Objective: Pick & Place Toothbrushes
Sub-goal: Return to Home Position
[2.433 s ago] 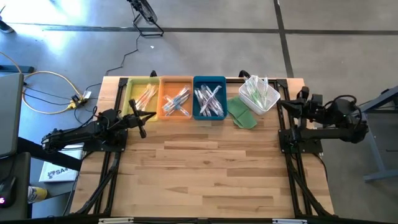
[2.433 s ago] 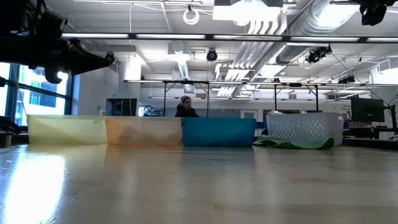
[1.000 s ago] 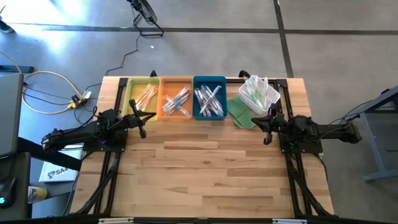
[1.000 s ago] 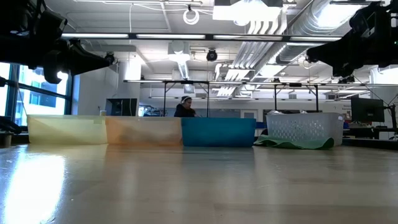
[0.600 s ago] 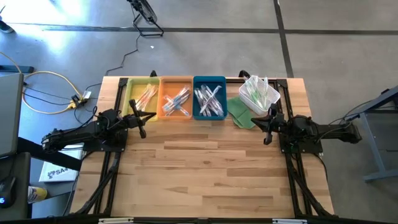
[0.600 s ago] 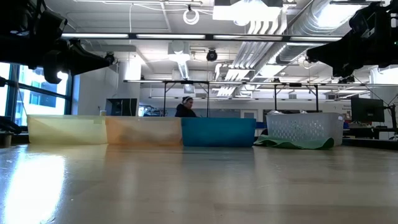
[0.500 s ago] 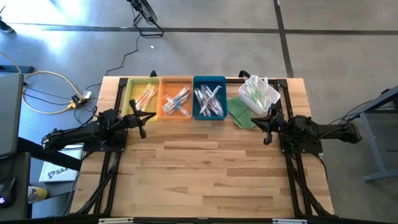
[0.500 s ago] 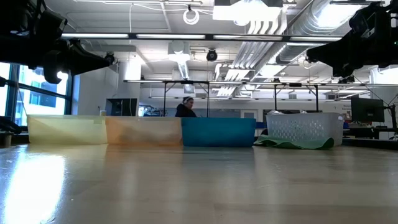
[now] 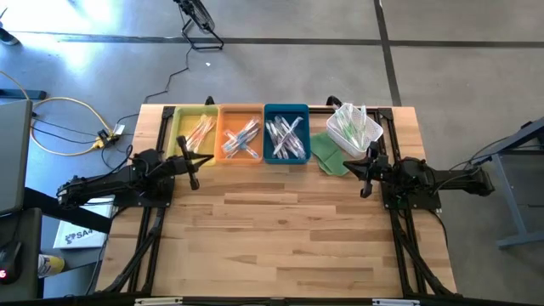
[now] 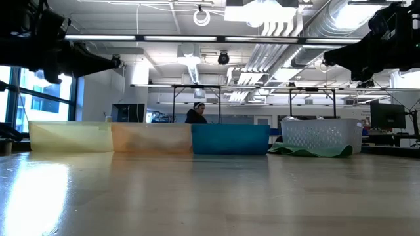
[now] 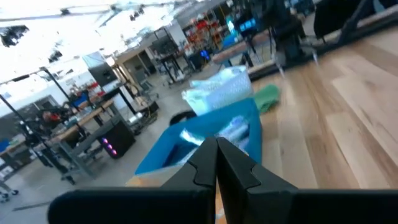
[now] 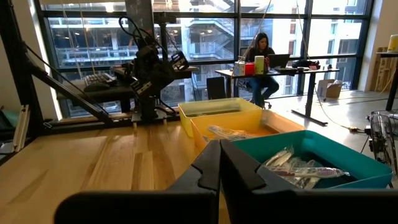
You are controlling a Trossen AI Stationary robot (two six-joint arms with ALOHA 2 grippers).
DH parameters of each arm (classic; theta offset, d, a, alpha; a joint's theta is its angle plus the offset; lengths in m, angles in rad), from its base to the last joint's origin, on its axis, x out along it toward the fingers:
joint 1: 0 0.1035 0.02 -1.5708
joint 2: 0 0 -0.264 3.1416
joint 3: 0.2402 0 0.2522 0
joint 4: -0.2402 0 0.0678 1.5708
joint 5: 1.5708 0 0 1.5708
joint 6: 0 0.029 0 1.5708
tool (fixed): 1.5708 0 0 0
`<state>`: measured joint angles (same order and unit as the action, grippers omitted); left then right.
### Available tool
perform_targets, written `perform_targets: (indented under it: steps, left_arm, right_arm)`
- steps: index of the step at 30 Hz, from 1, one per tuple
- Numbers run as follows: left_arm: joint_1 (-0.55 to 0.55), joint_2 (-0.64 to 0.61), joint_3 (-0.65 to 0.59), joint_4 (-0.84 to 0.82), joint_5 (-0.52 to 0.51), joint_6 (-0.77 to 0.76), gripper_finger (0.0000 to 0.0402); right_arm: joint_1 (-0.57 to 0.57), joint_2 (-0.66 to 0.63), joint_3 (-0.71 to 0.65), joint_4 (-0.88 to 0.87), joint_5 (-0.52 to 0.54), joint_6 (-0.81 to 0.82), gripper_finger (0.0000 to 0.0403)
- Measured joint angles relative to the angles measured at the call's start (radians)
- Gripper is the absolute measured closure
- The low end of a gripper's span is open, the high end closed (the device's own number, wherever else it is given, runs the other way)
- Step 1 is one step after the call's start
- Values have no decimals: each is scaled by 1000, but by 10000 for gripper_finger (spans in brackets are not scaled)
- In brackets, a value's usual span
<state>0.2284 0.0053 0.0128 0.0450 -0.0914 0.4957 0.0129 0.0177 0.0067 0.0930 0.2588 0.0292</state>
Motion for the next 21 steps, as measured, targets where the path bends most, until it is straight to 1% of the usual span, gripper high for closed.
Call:
perform_targets:
  steps: [3, 21]
  left_arm:
    - [0, 1, 0, -23, 0, 4, 401]
    - [0, 1, 0, -23, 3, 4, 401]
  right_arm:
    - [0, 0, 0, 0, 0, 0, 401]
    - [0, 0, -1, 0, 0, 0, 401]
